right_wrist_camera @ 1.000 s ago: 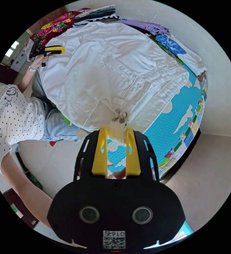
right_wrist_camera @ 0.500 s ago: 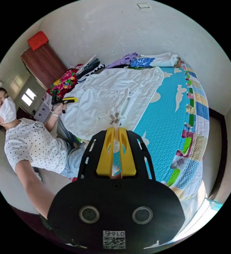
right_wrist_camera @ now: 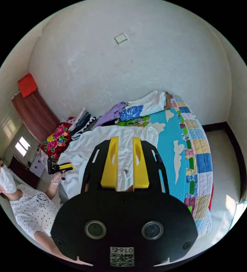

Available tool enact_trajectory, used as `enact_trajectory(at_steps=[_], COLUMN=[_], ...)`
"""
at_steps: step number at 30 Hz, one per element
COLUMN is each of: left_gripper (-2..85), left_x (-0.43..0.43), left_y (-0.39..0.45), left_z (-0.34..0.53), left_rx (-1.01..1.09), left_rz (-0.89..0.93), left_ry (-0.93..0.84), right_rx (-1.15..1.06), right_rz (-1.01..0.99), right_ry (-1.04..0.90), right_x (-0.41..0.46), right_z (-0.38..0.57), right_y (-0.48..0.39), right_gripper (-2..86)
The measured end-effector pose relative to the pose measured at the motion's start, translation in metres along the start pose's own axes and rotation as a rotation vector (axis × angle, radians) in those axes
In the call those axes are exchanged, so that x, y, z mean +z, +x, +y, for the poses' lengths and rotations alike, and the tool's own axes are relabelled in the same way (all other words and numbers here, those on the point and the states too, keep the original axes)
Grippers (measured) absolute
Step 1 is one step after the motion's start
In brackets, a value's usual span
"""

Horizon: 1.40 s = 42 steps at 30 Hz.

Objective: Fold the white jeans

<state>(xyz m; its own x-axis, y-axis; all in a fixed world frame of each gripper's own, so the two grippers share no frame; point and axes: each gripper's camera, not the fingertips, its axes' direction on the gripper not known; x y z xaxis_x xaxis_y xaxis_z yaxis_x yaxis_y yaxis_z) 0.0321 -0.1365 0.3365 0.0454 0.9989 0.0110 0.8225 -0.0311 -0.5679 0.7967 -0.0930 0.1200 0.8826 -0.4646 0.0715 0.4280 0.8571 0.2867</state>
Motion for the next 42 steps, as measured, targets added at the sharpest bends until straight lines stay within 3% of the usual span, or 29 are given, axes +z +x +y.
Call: enact_trajectory(at_steps=[5,7,11,18,23,26,30,34,38,42], left_gripper=[4.3,4.4,4.4,4.4,4.4,4.6,4.9,5.1,5.2,5.1], left_x=[-0.003,-0.004,-0.006,-0.011,-0.013,-0.014,-0.015,-0.015,-0.015,-0.014], left_y=[-0.001,-0.004,-0.007,-0.008,-0.009,-0.010,-0.015,-0.021,-0.030,-0.044], left_z=[0.001,0.001,0.002,0.005,0.007,0.009,0.011,0.014,0.017,0.021], left_rx=[-0.010,-0.021,-0.030,-0.030,-0.028,-0.030,-0.038,-0.047,-0.065,-0.090], left_rz=[0.021,0.041,0.060,0.060,0.057,0.058,0.064,0.079,0.109,0.169], left_ry=[0.000,-0.001,-0.001,-0.001,-0.002,-0.003,-0.003,-0.004,-0.003,0.001], right_rx=[0.109,0.130,0.133,-0.011,0.126,0.195,0.206,0.132,0.030,-0.127], right_rz=[0.163,0.238,0.159,0.136,-0.014,0.019,0.175,0.228,0.150,0.077], right_ry=[-0.241,-0.217,-0.262,-0.170,-0.058,-0.012,-0.184,-0.144,-0.091,-0.242], right_x=[0.081,0.093,0.123,0.122,0.101,0.103,0.151,0.147,0.091,0.054], right_z=[-0.048,-0.057,-0.072,-0.095,-0.122,-0.135,-0.142,-0.133,-0.110,-0.050], right_y=[0.036,0.045,0.068,0.064,0.090,0.104,0.109,0.099,0.078,0.040], right_gripper=[10.6,11.0,10.8,0.9,0.2,0.5,3.5,7.8,9.2,10.6])
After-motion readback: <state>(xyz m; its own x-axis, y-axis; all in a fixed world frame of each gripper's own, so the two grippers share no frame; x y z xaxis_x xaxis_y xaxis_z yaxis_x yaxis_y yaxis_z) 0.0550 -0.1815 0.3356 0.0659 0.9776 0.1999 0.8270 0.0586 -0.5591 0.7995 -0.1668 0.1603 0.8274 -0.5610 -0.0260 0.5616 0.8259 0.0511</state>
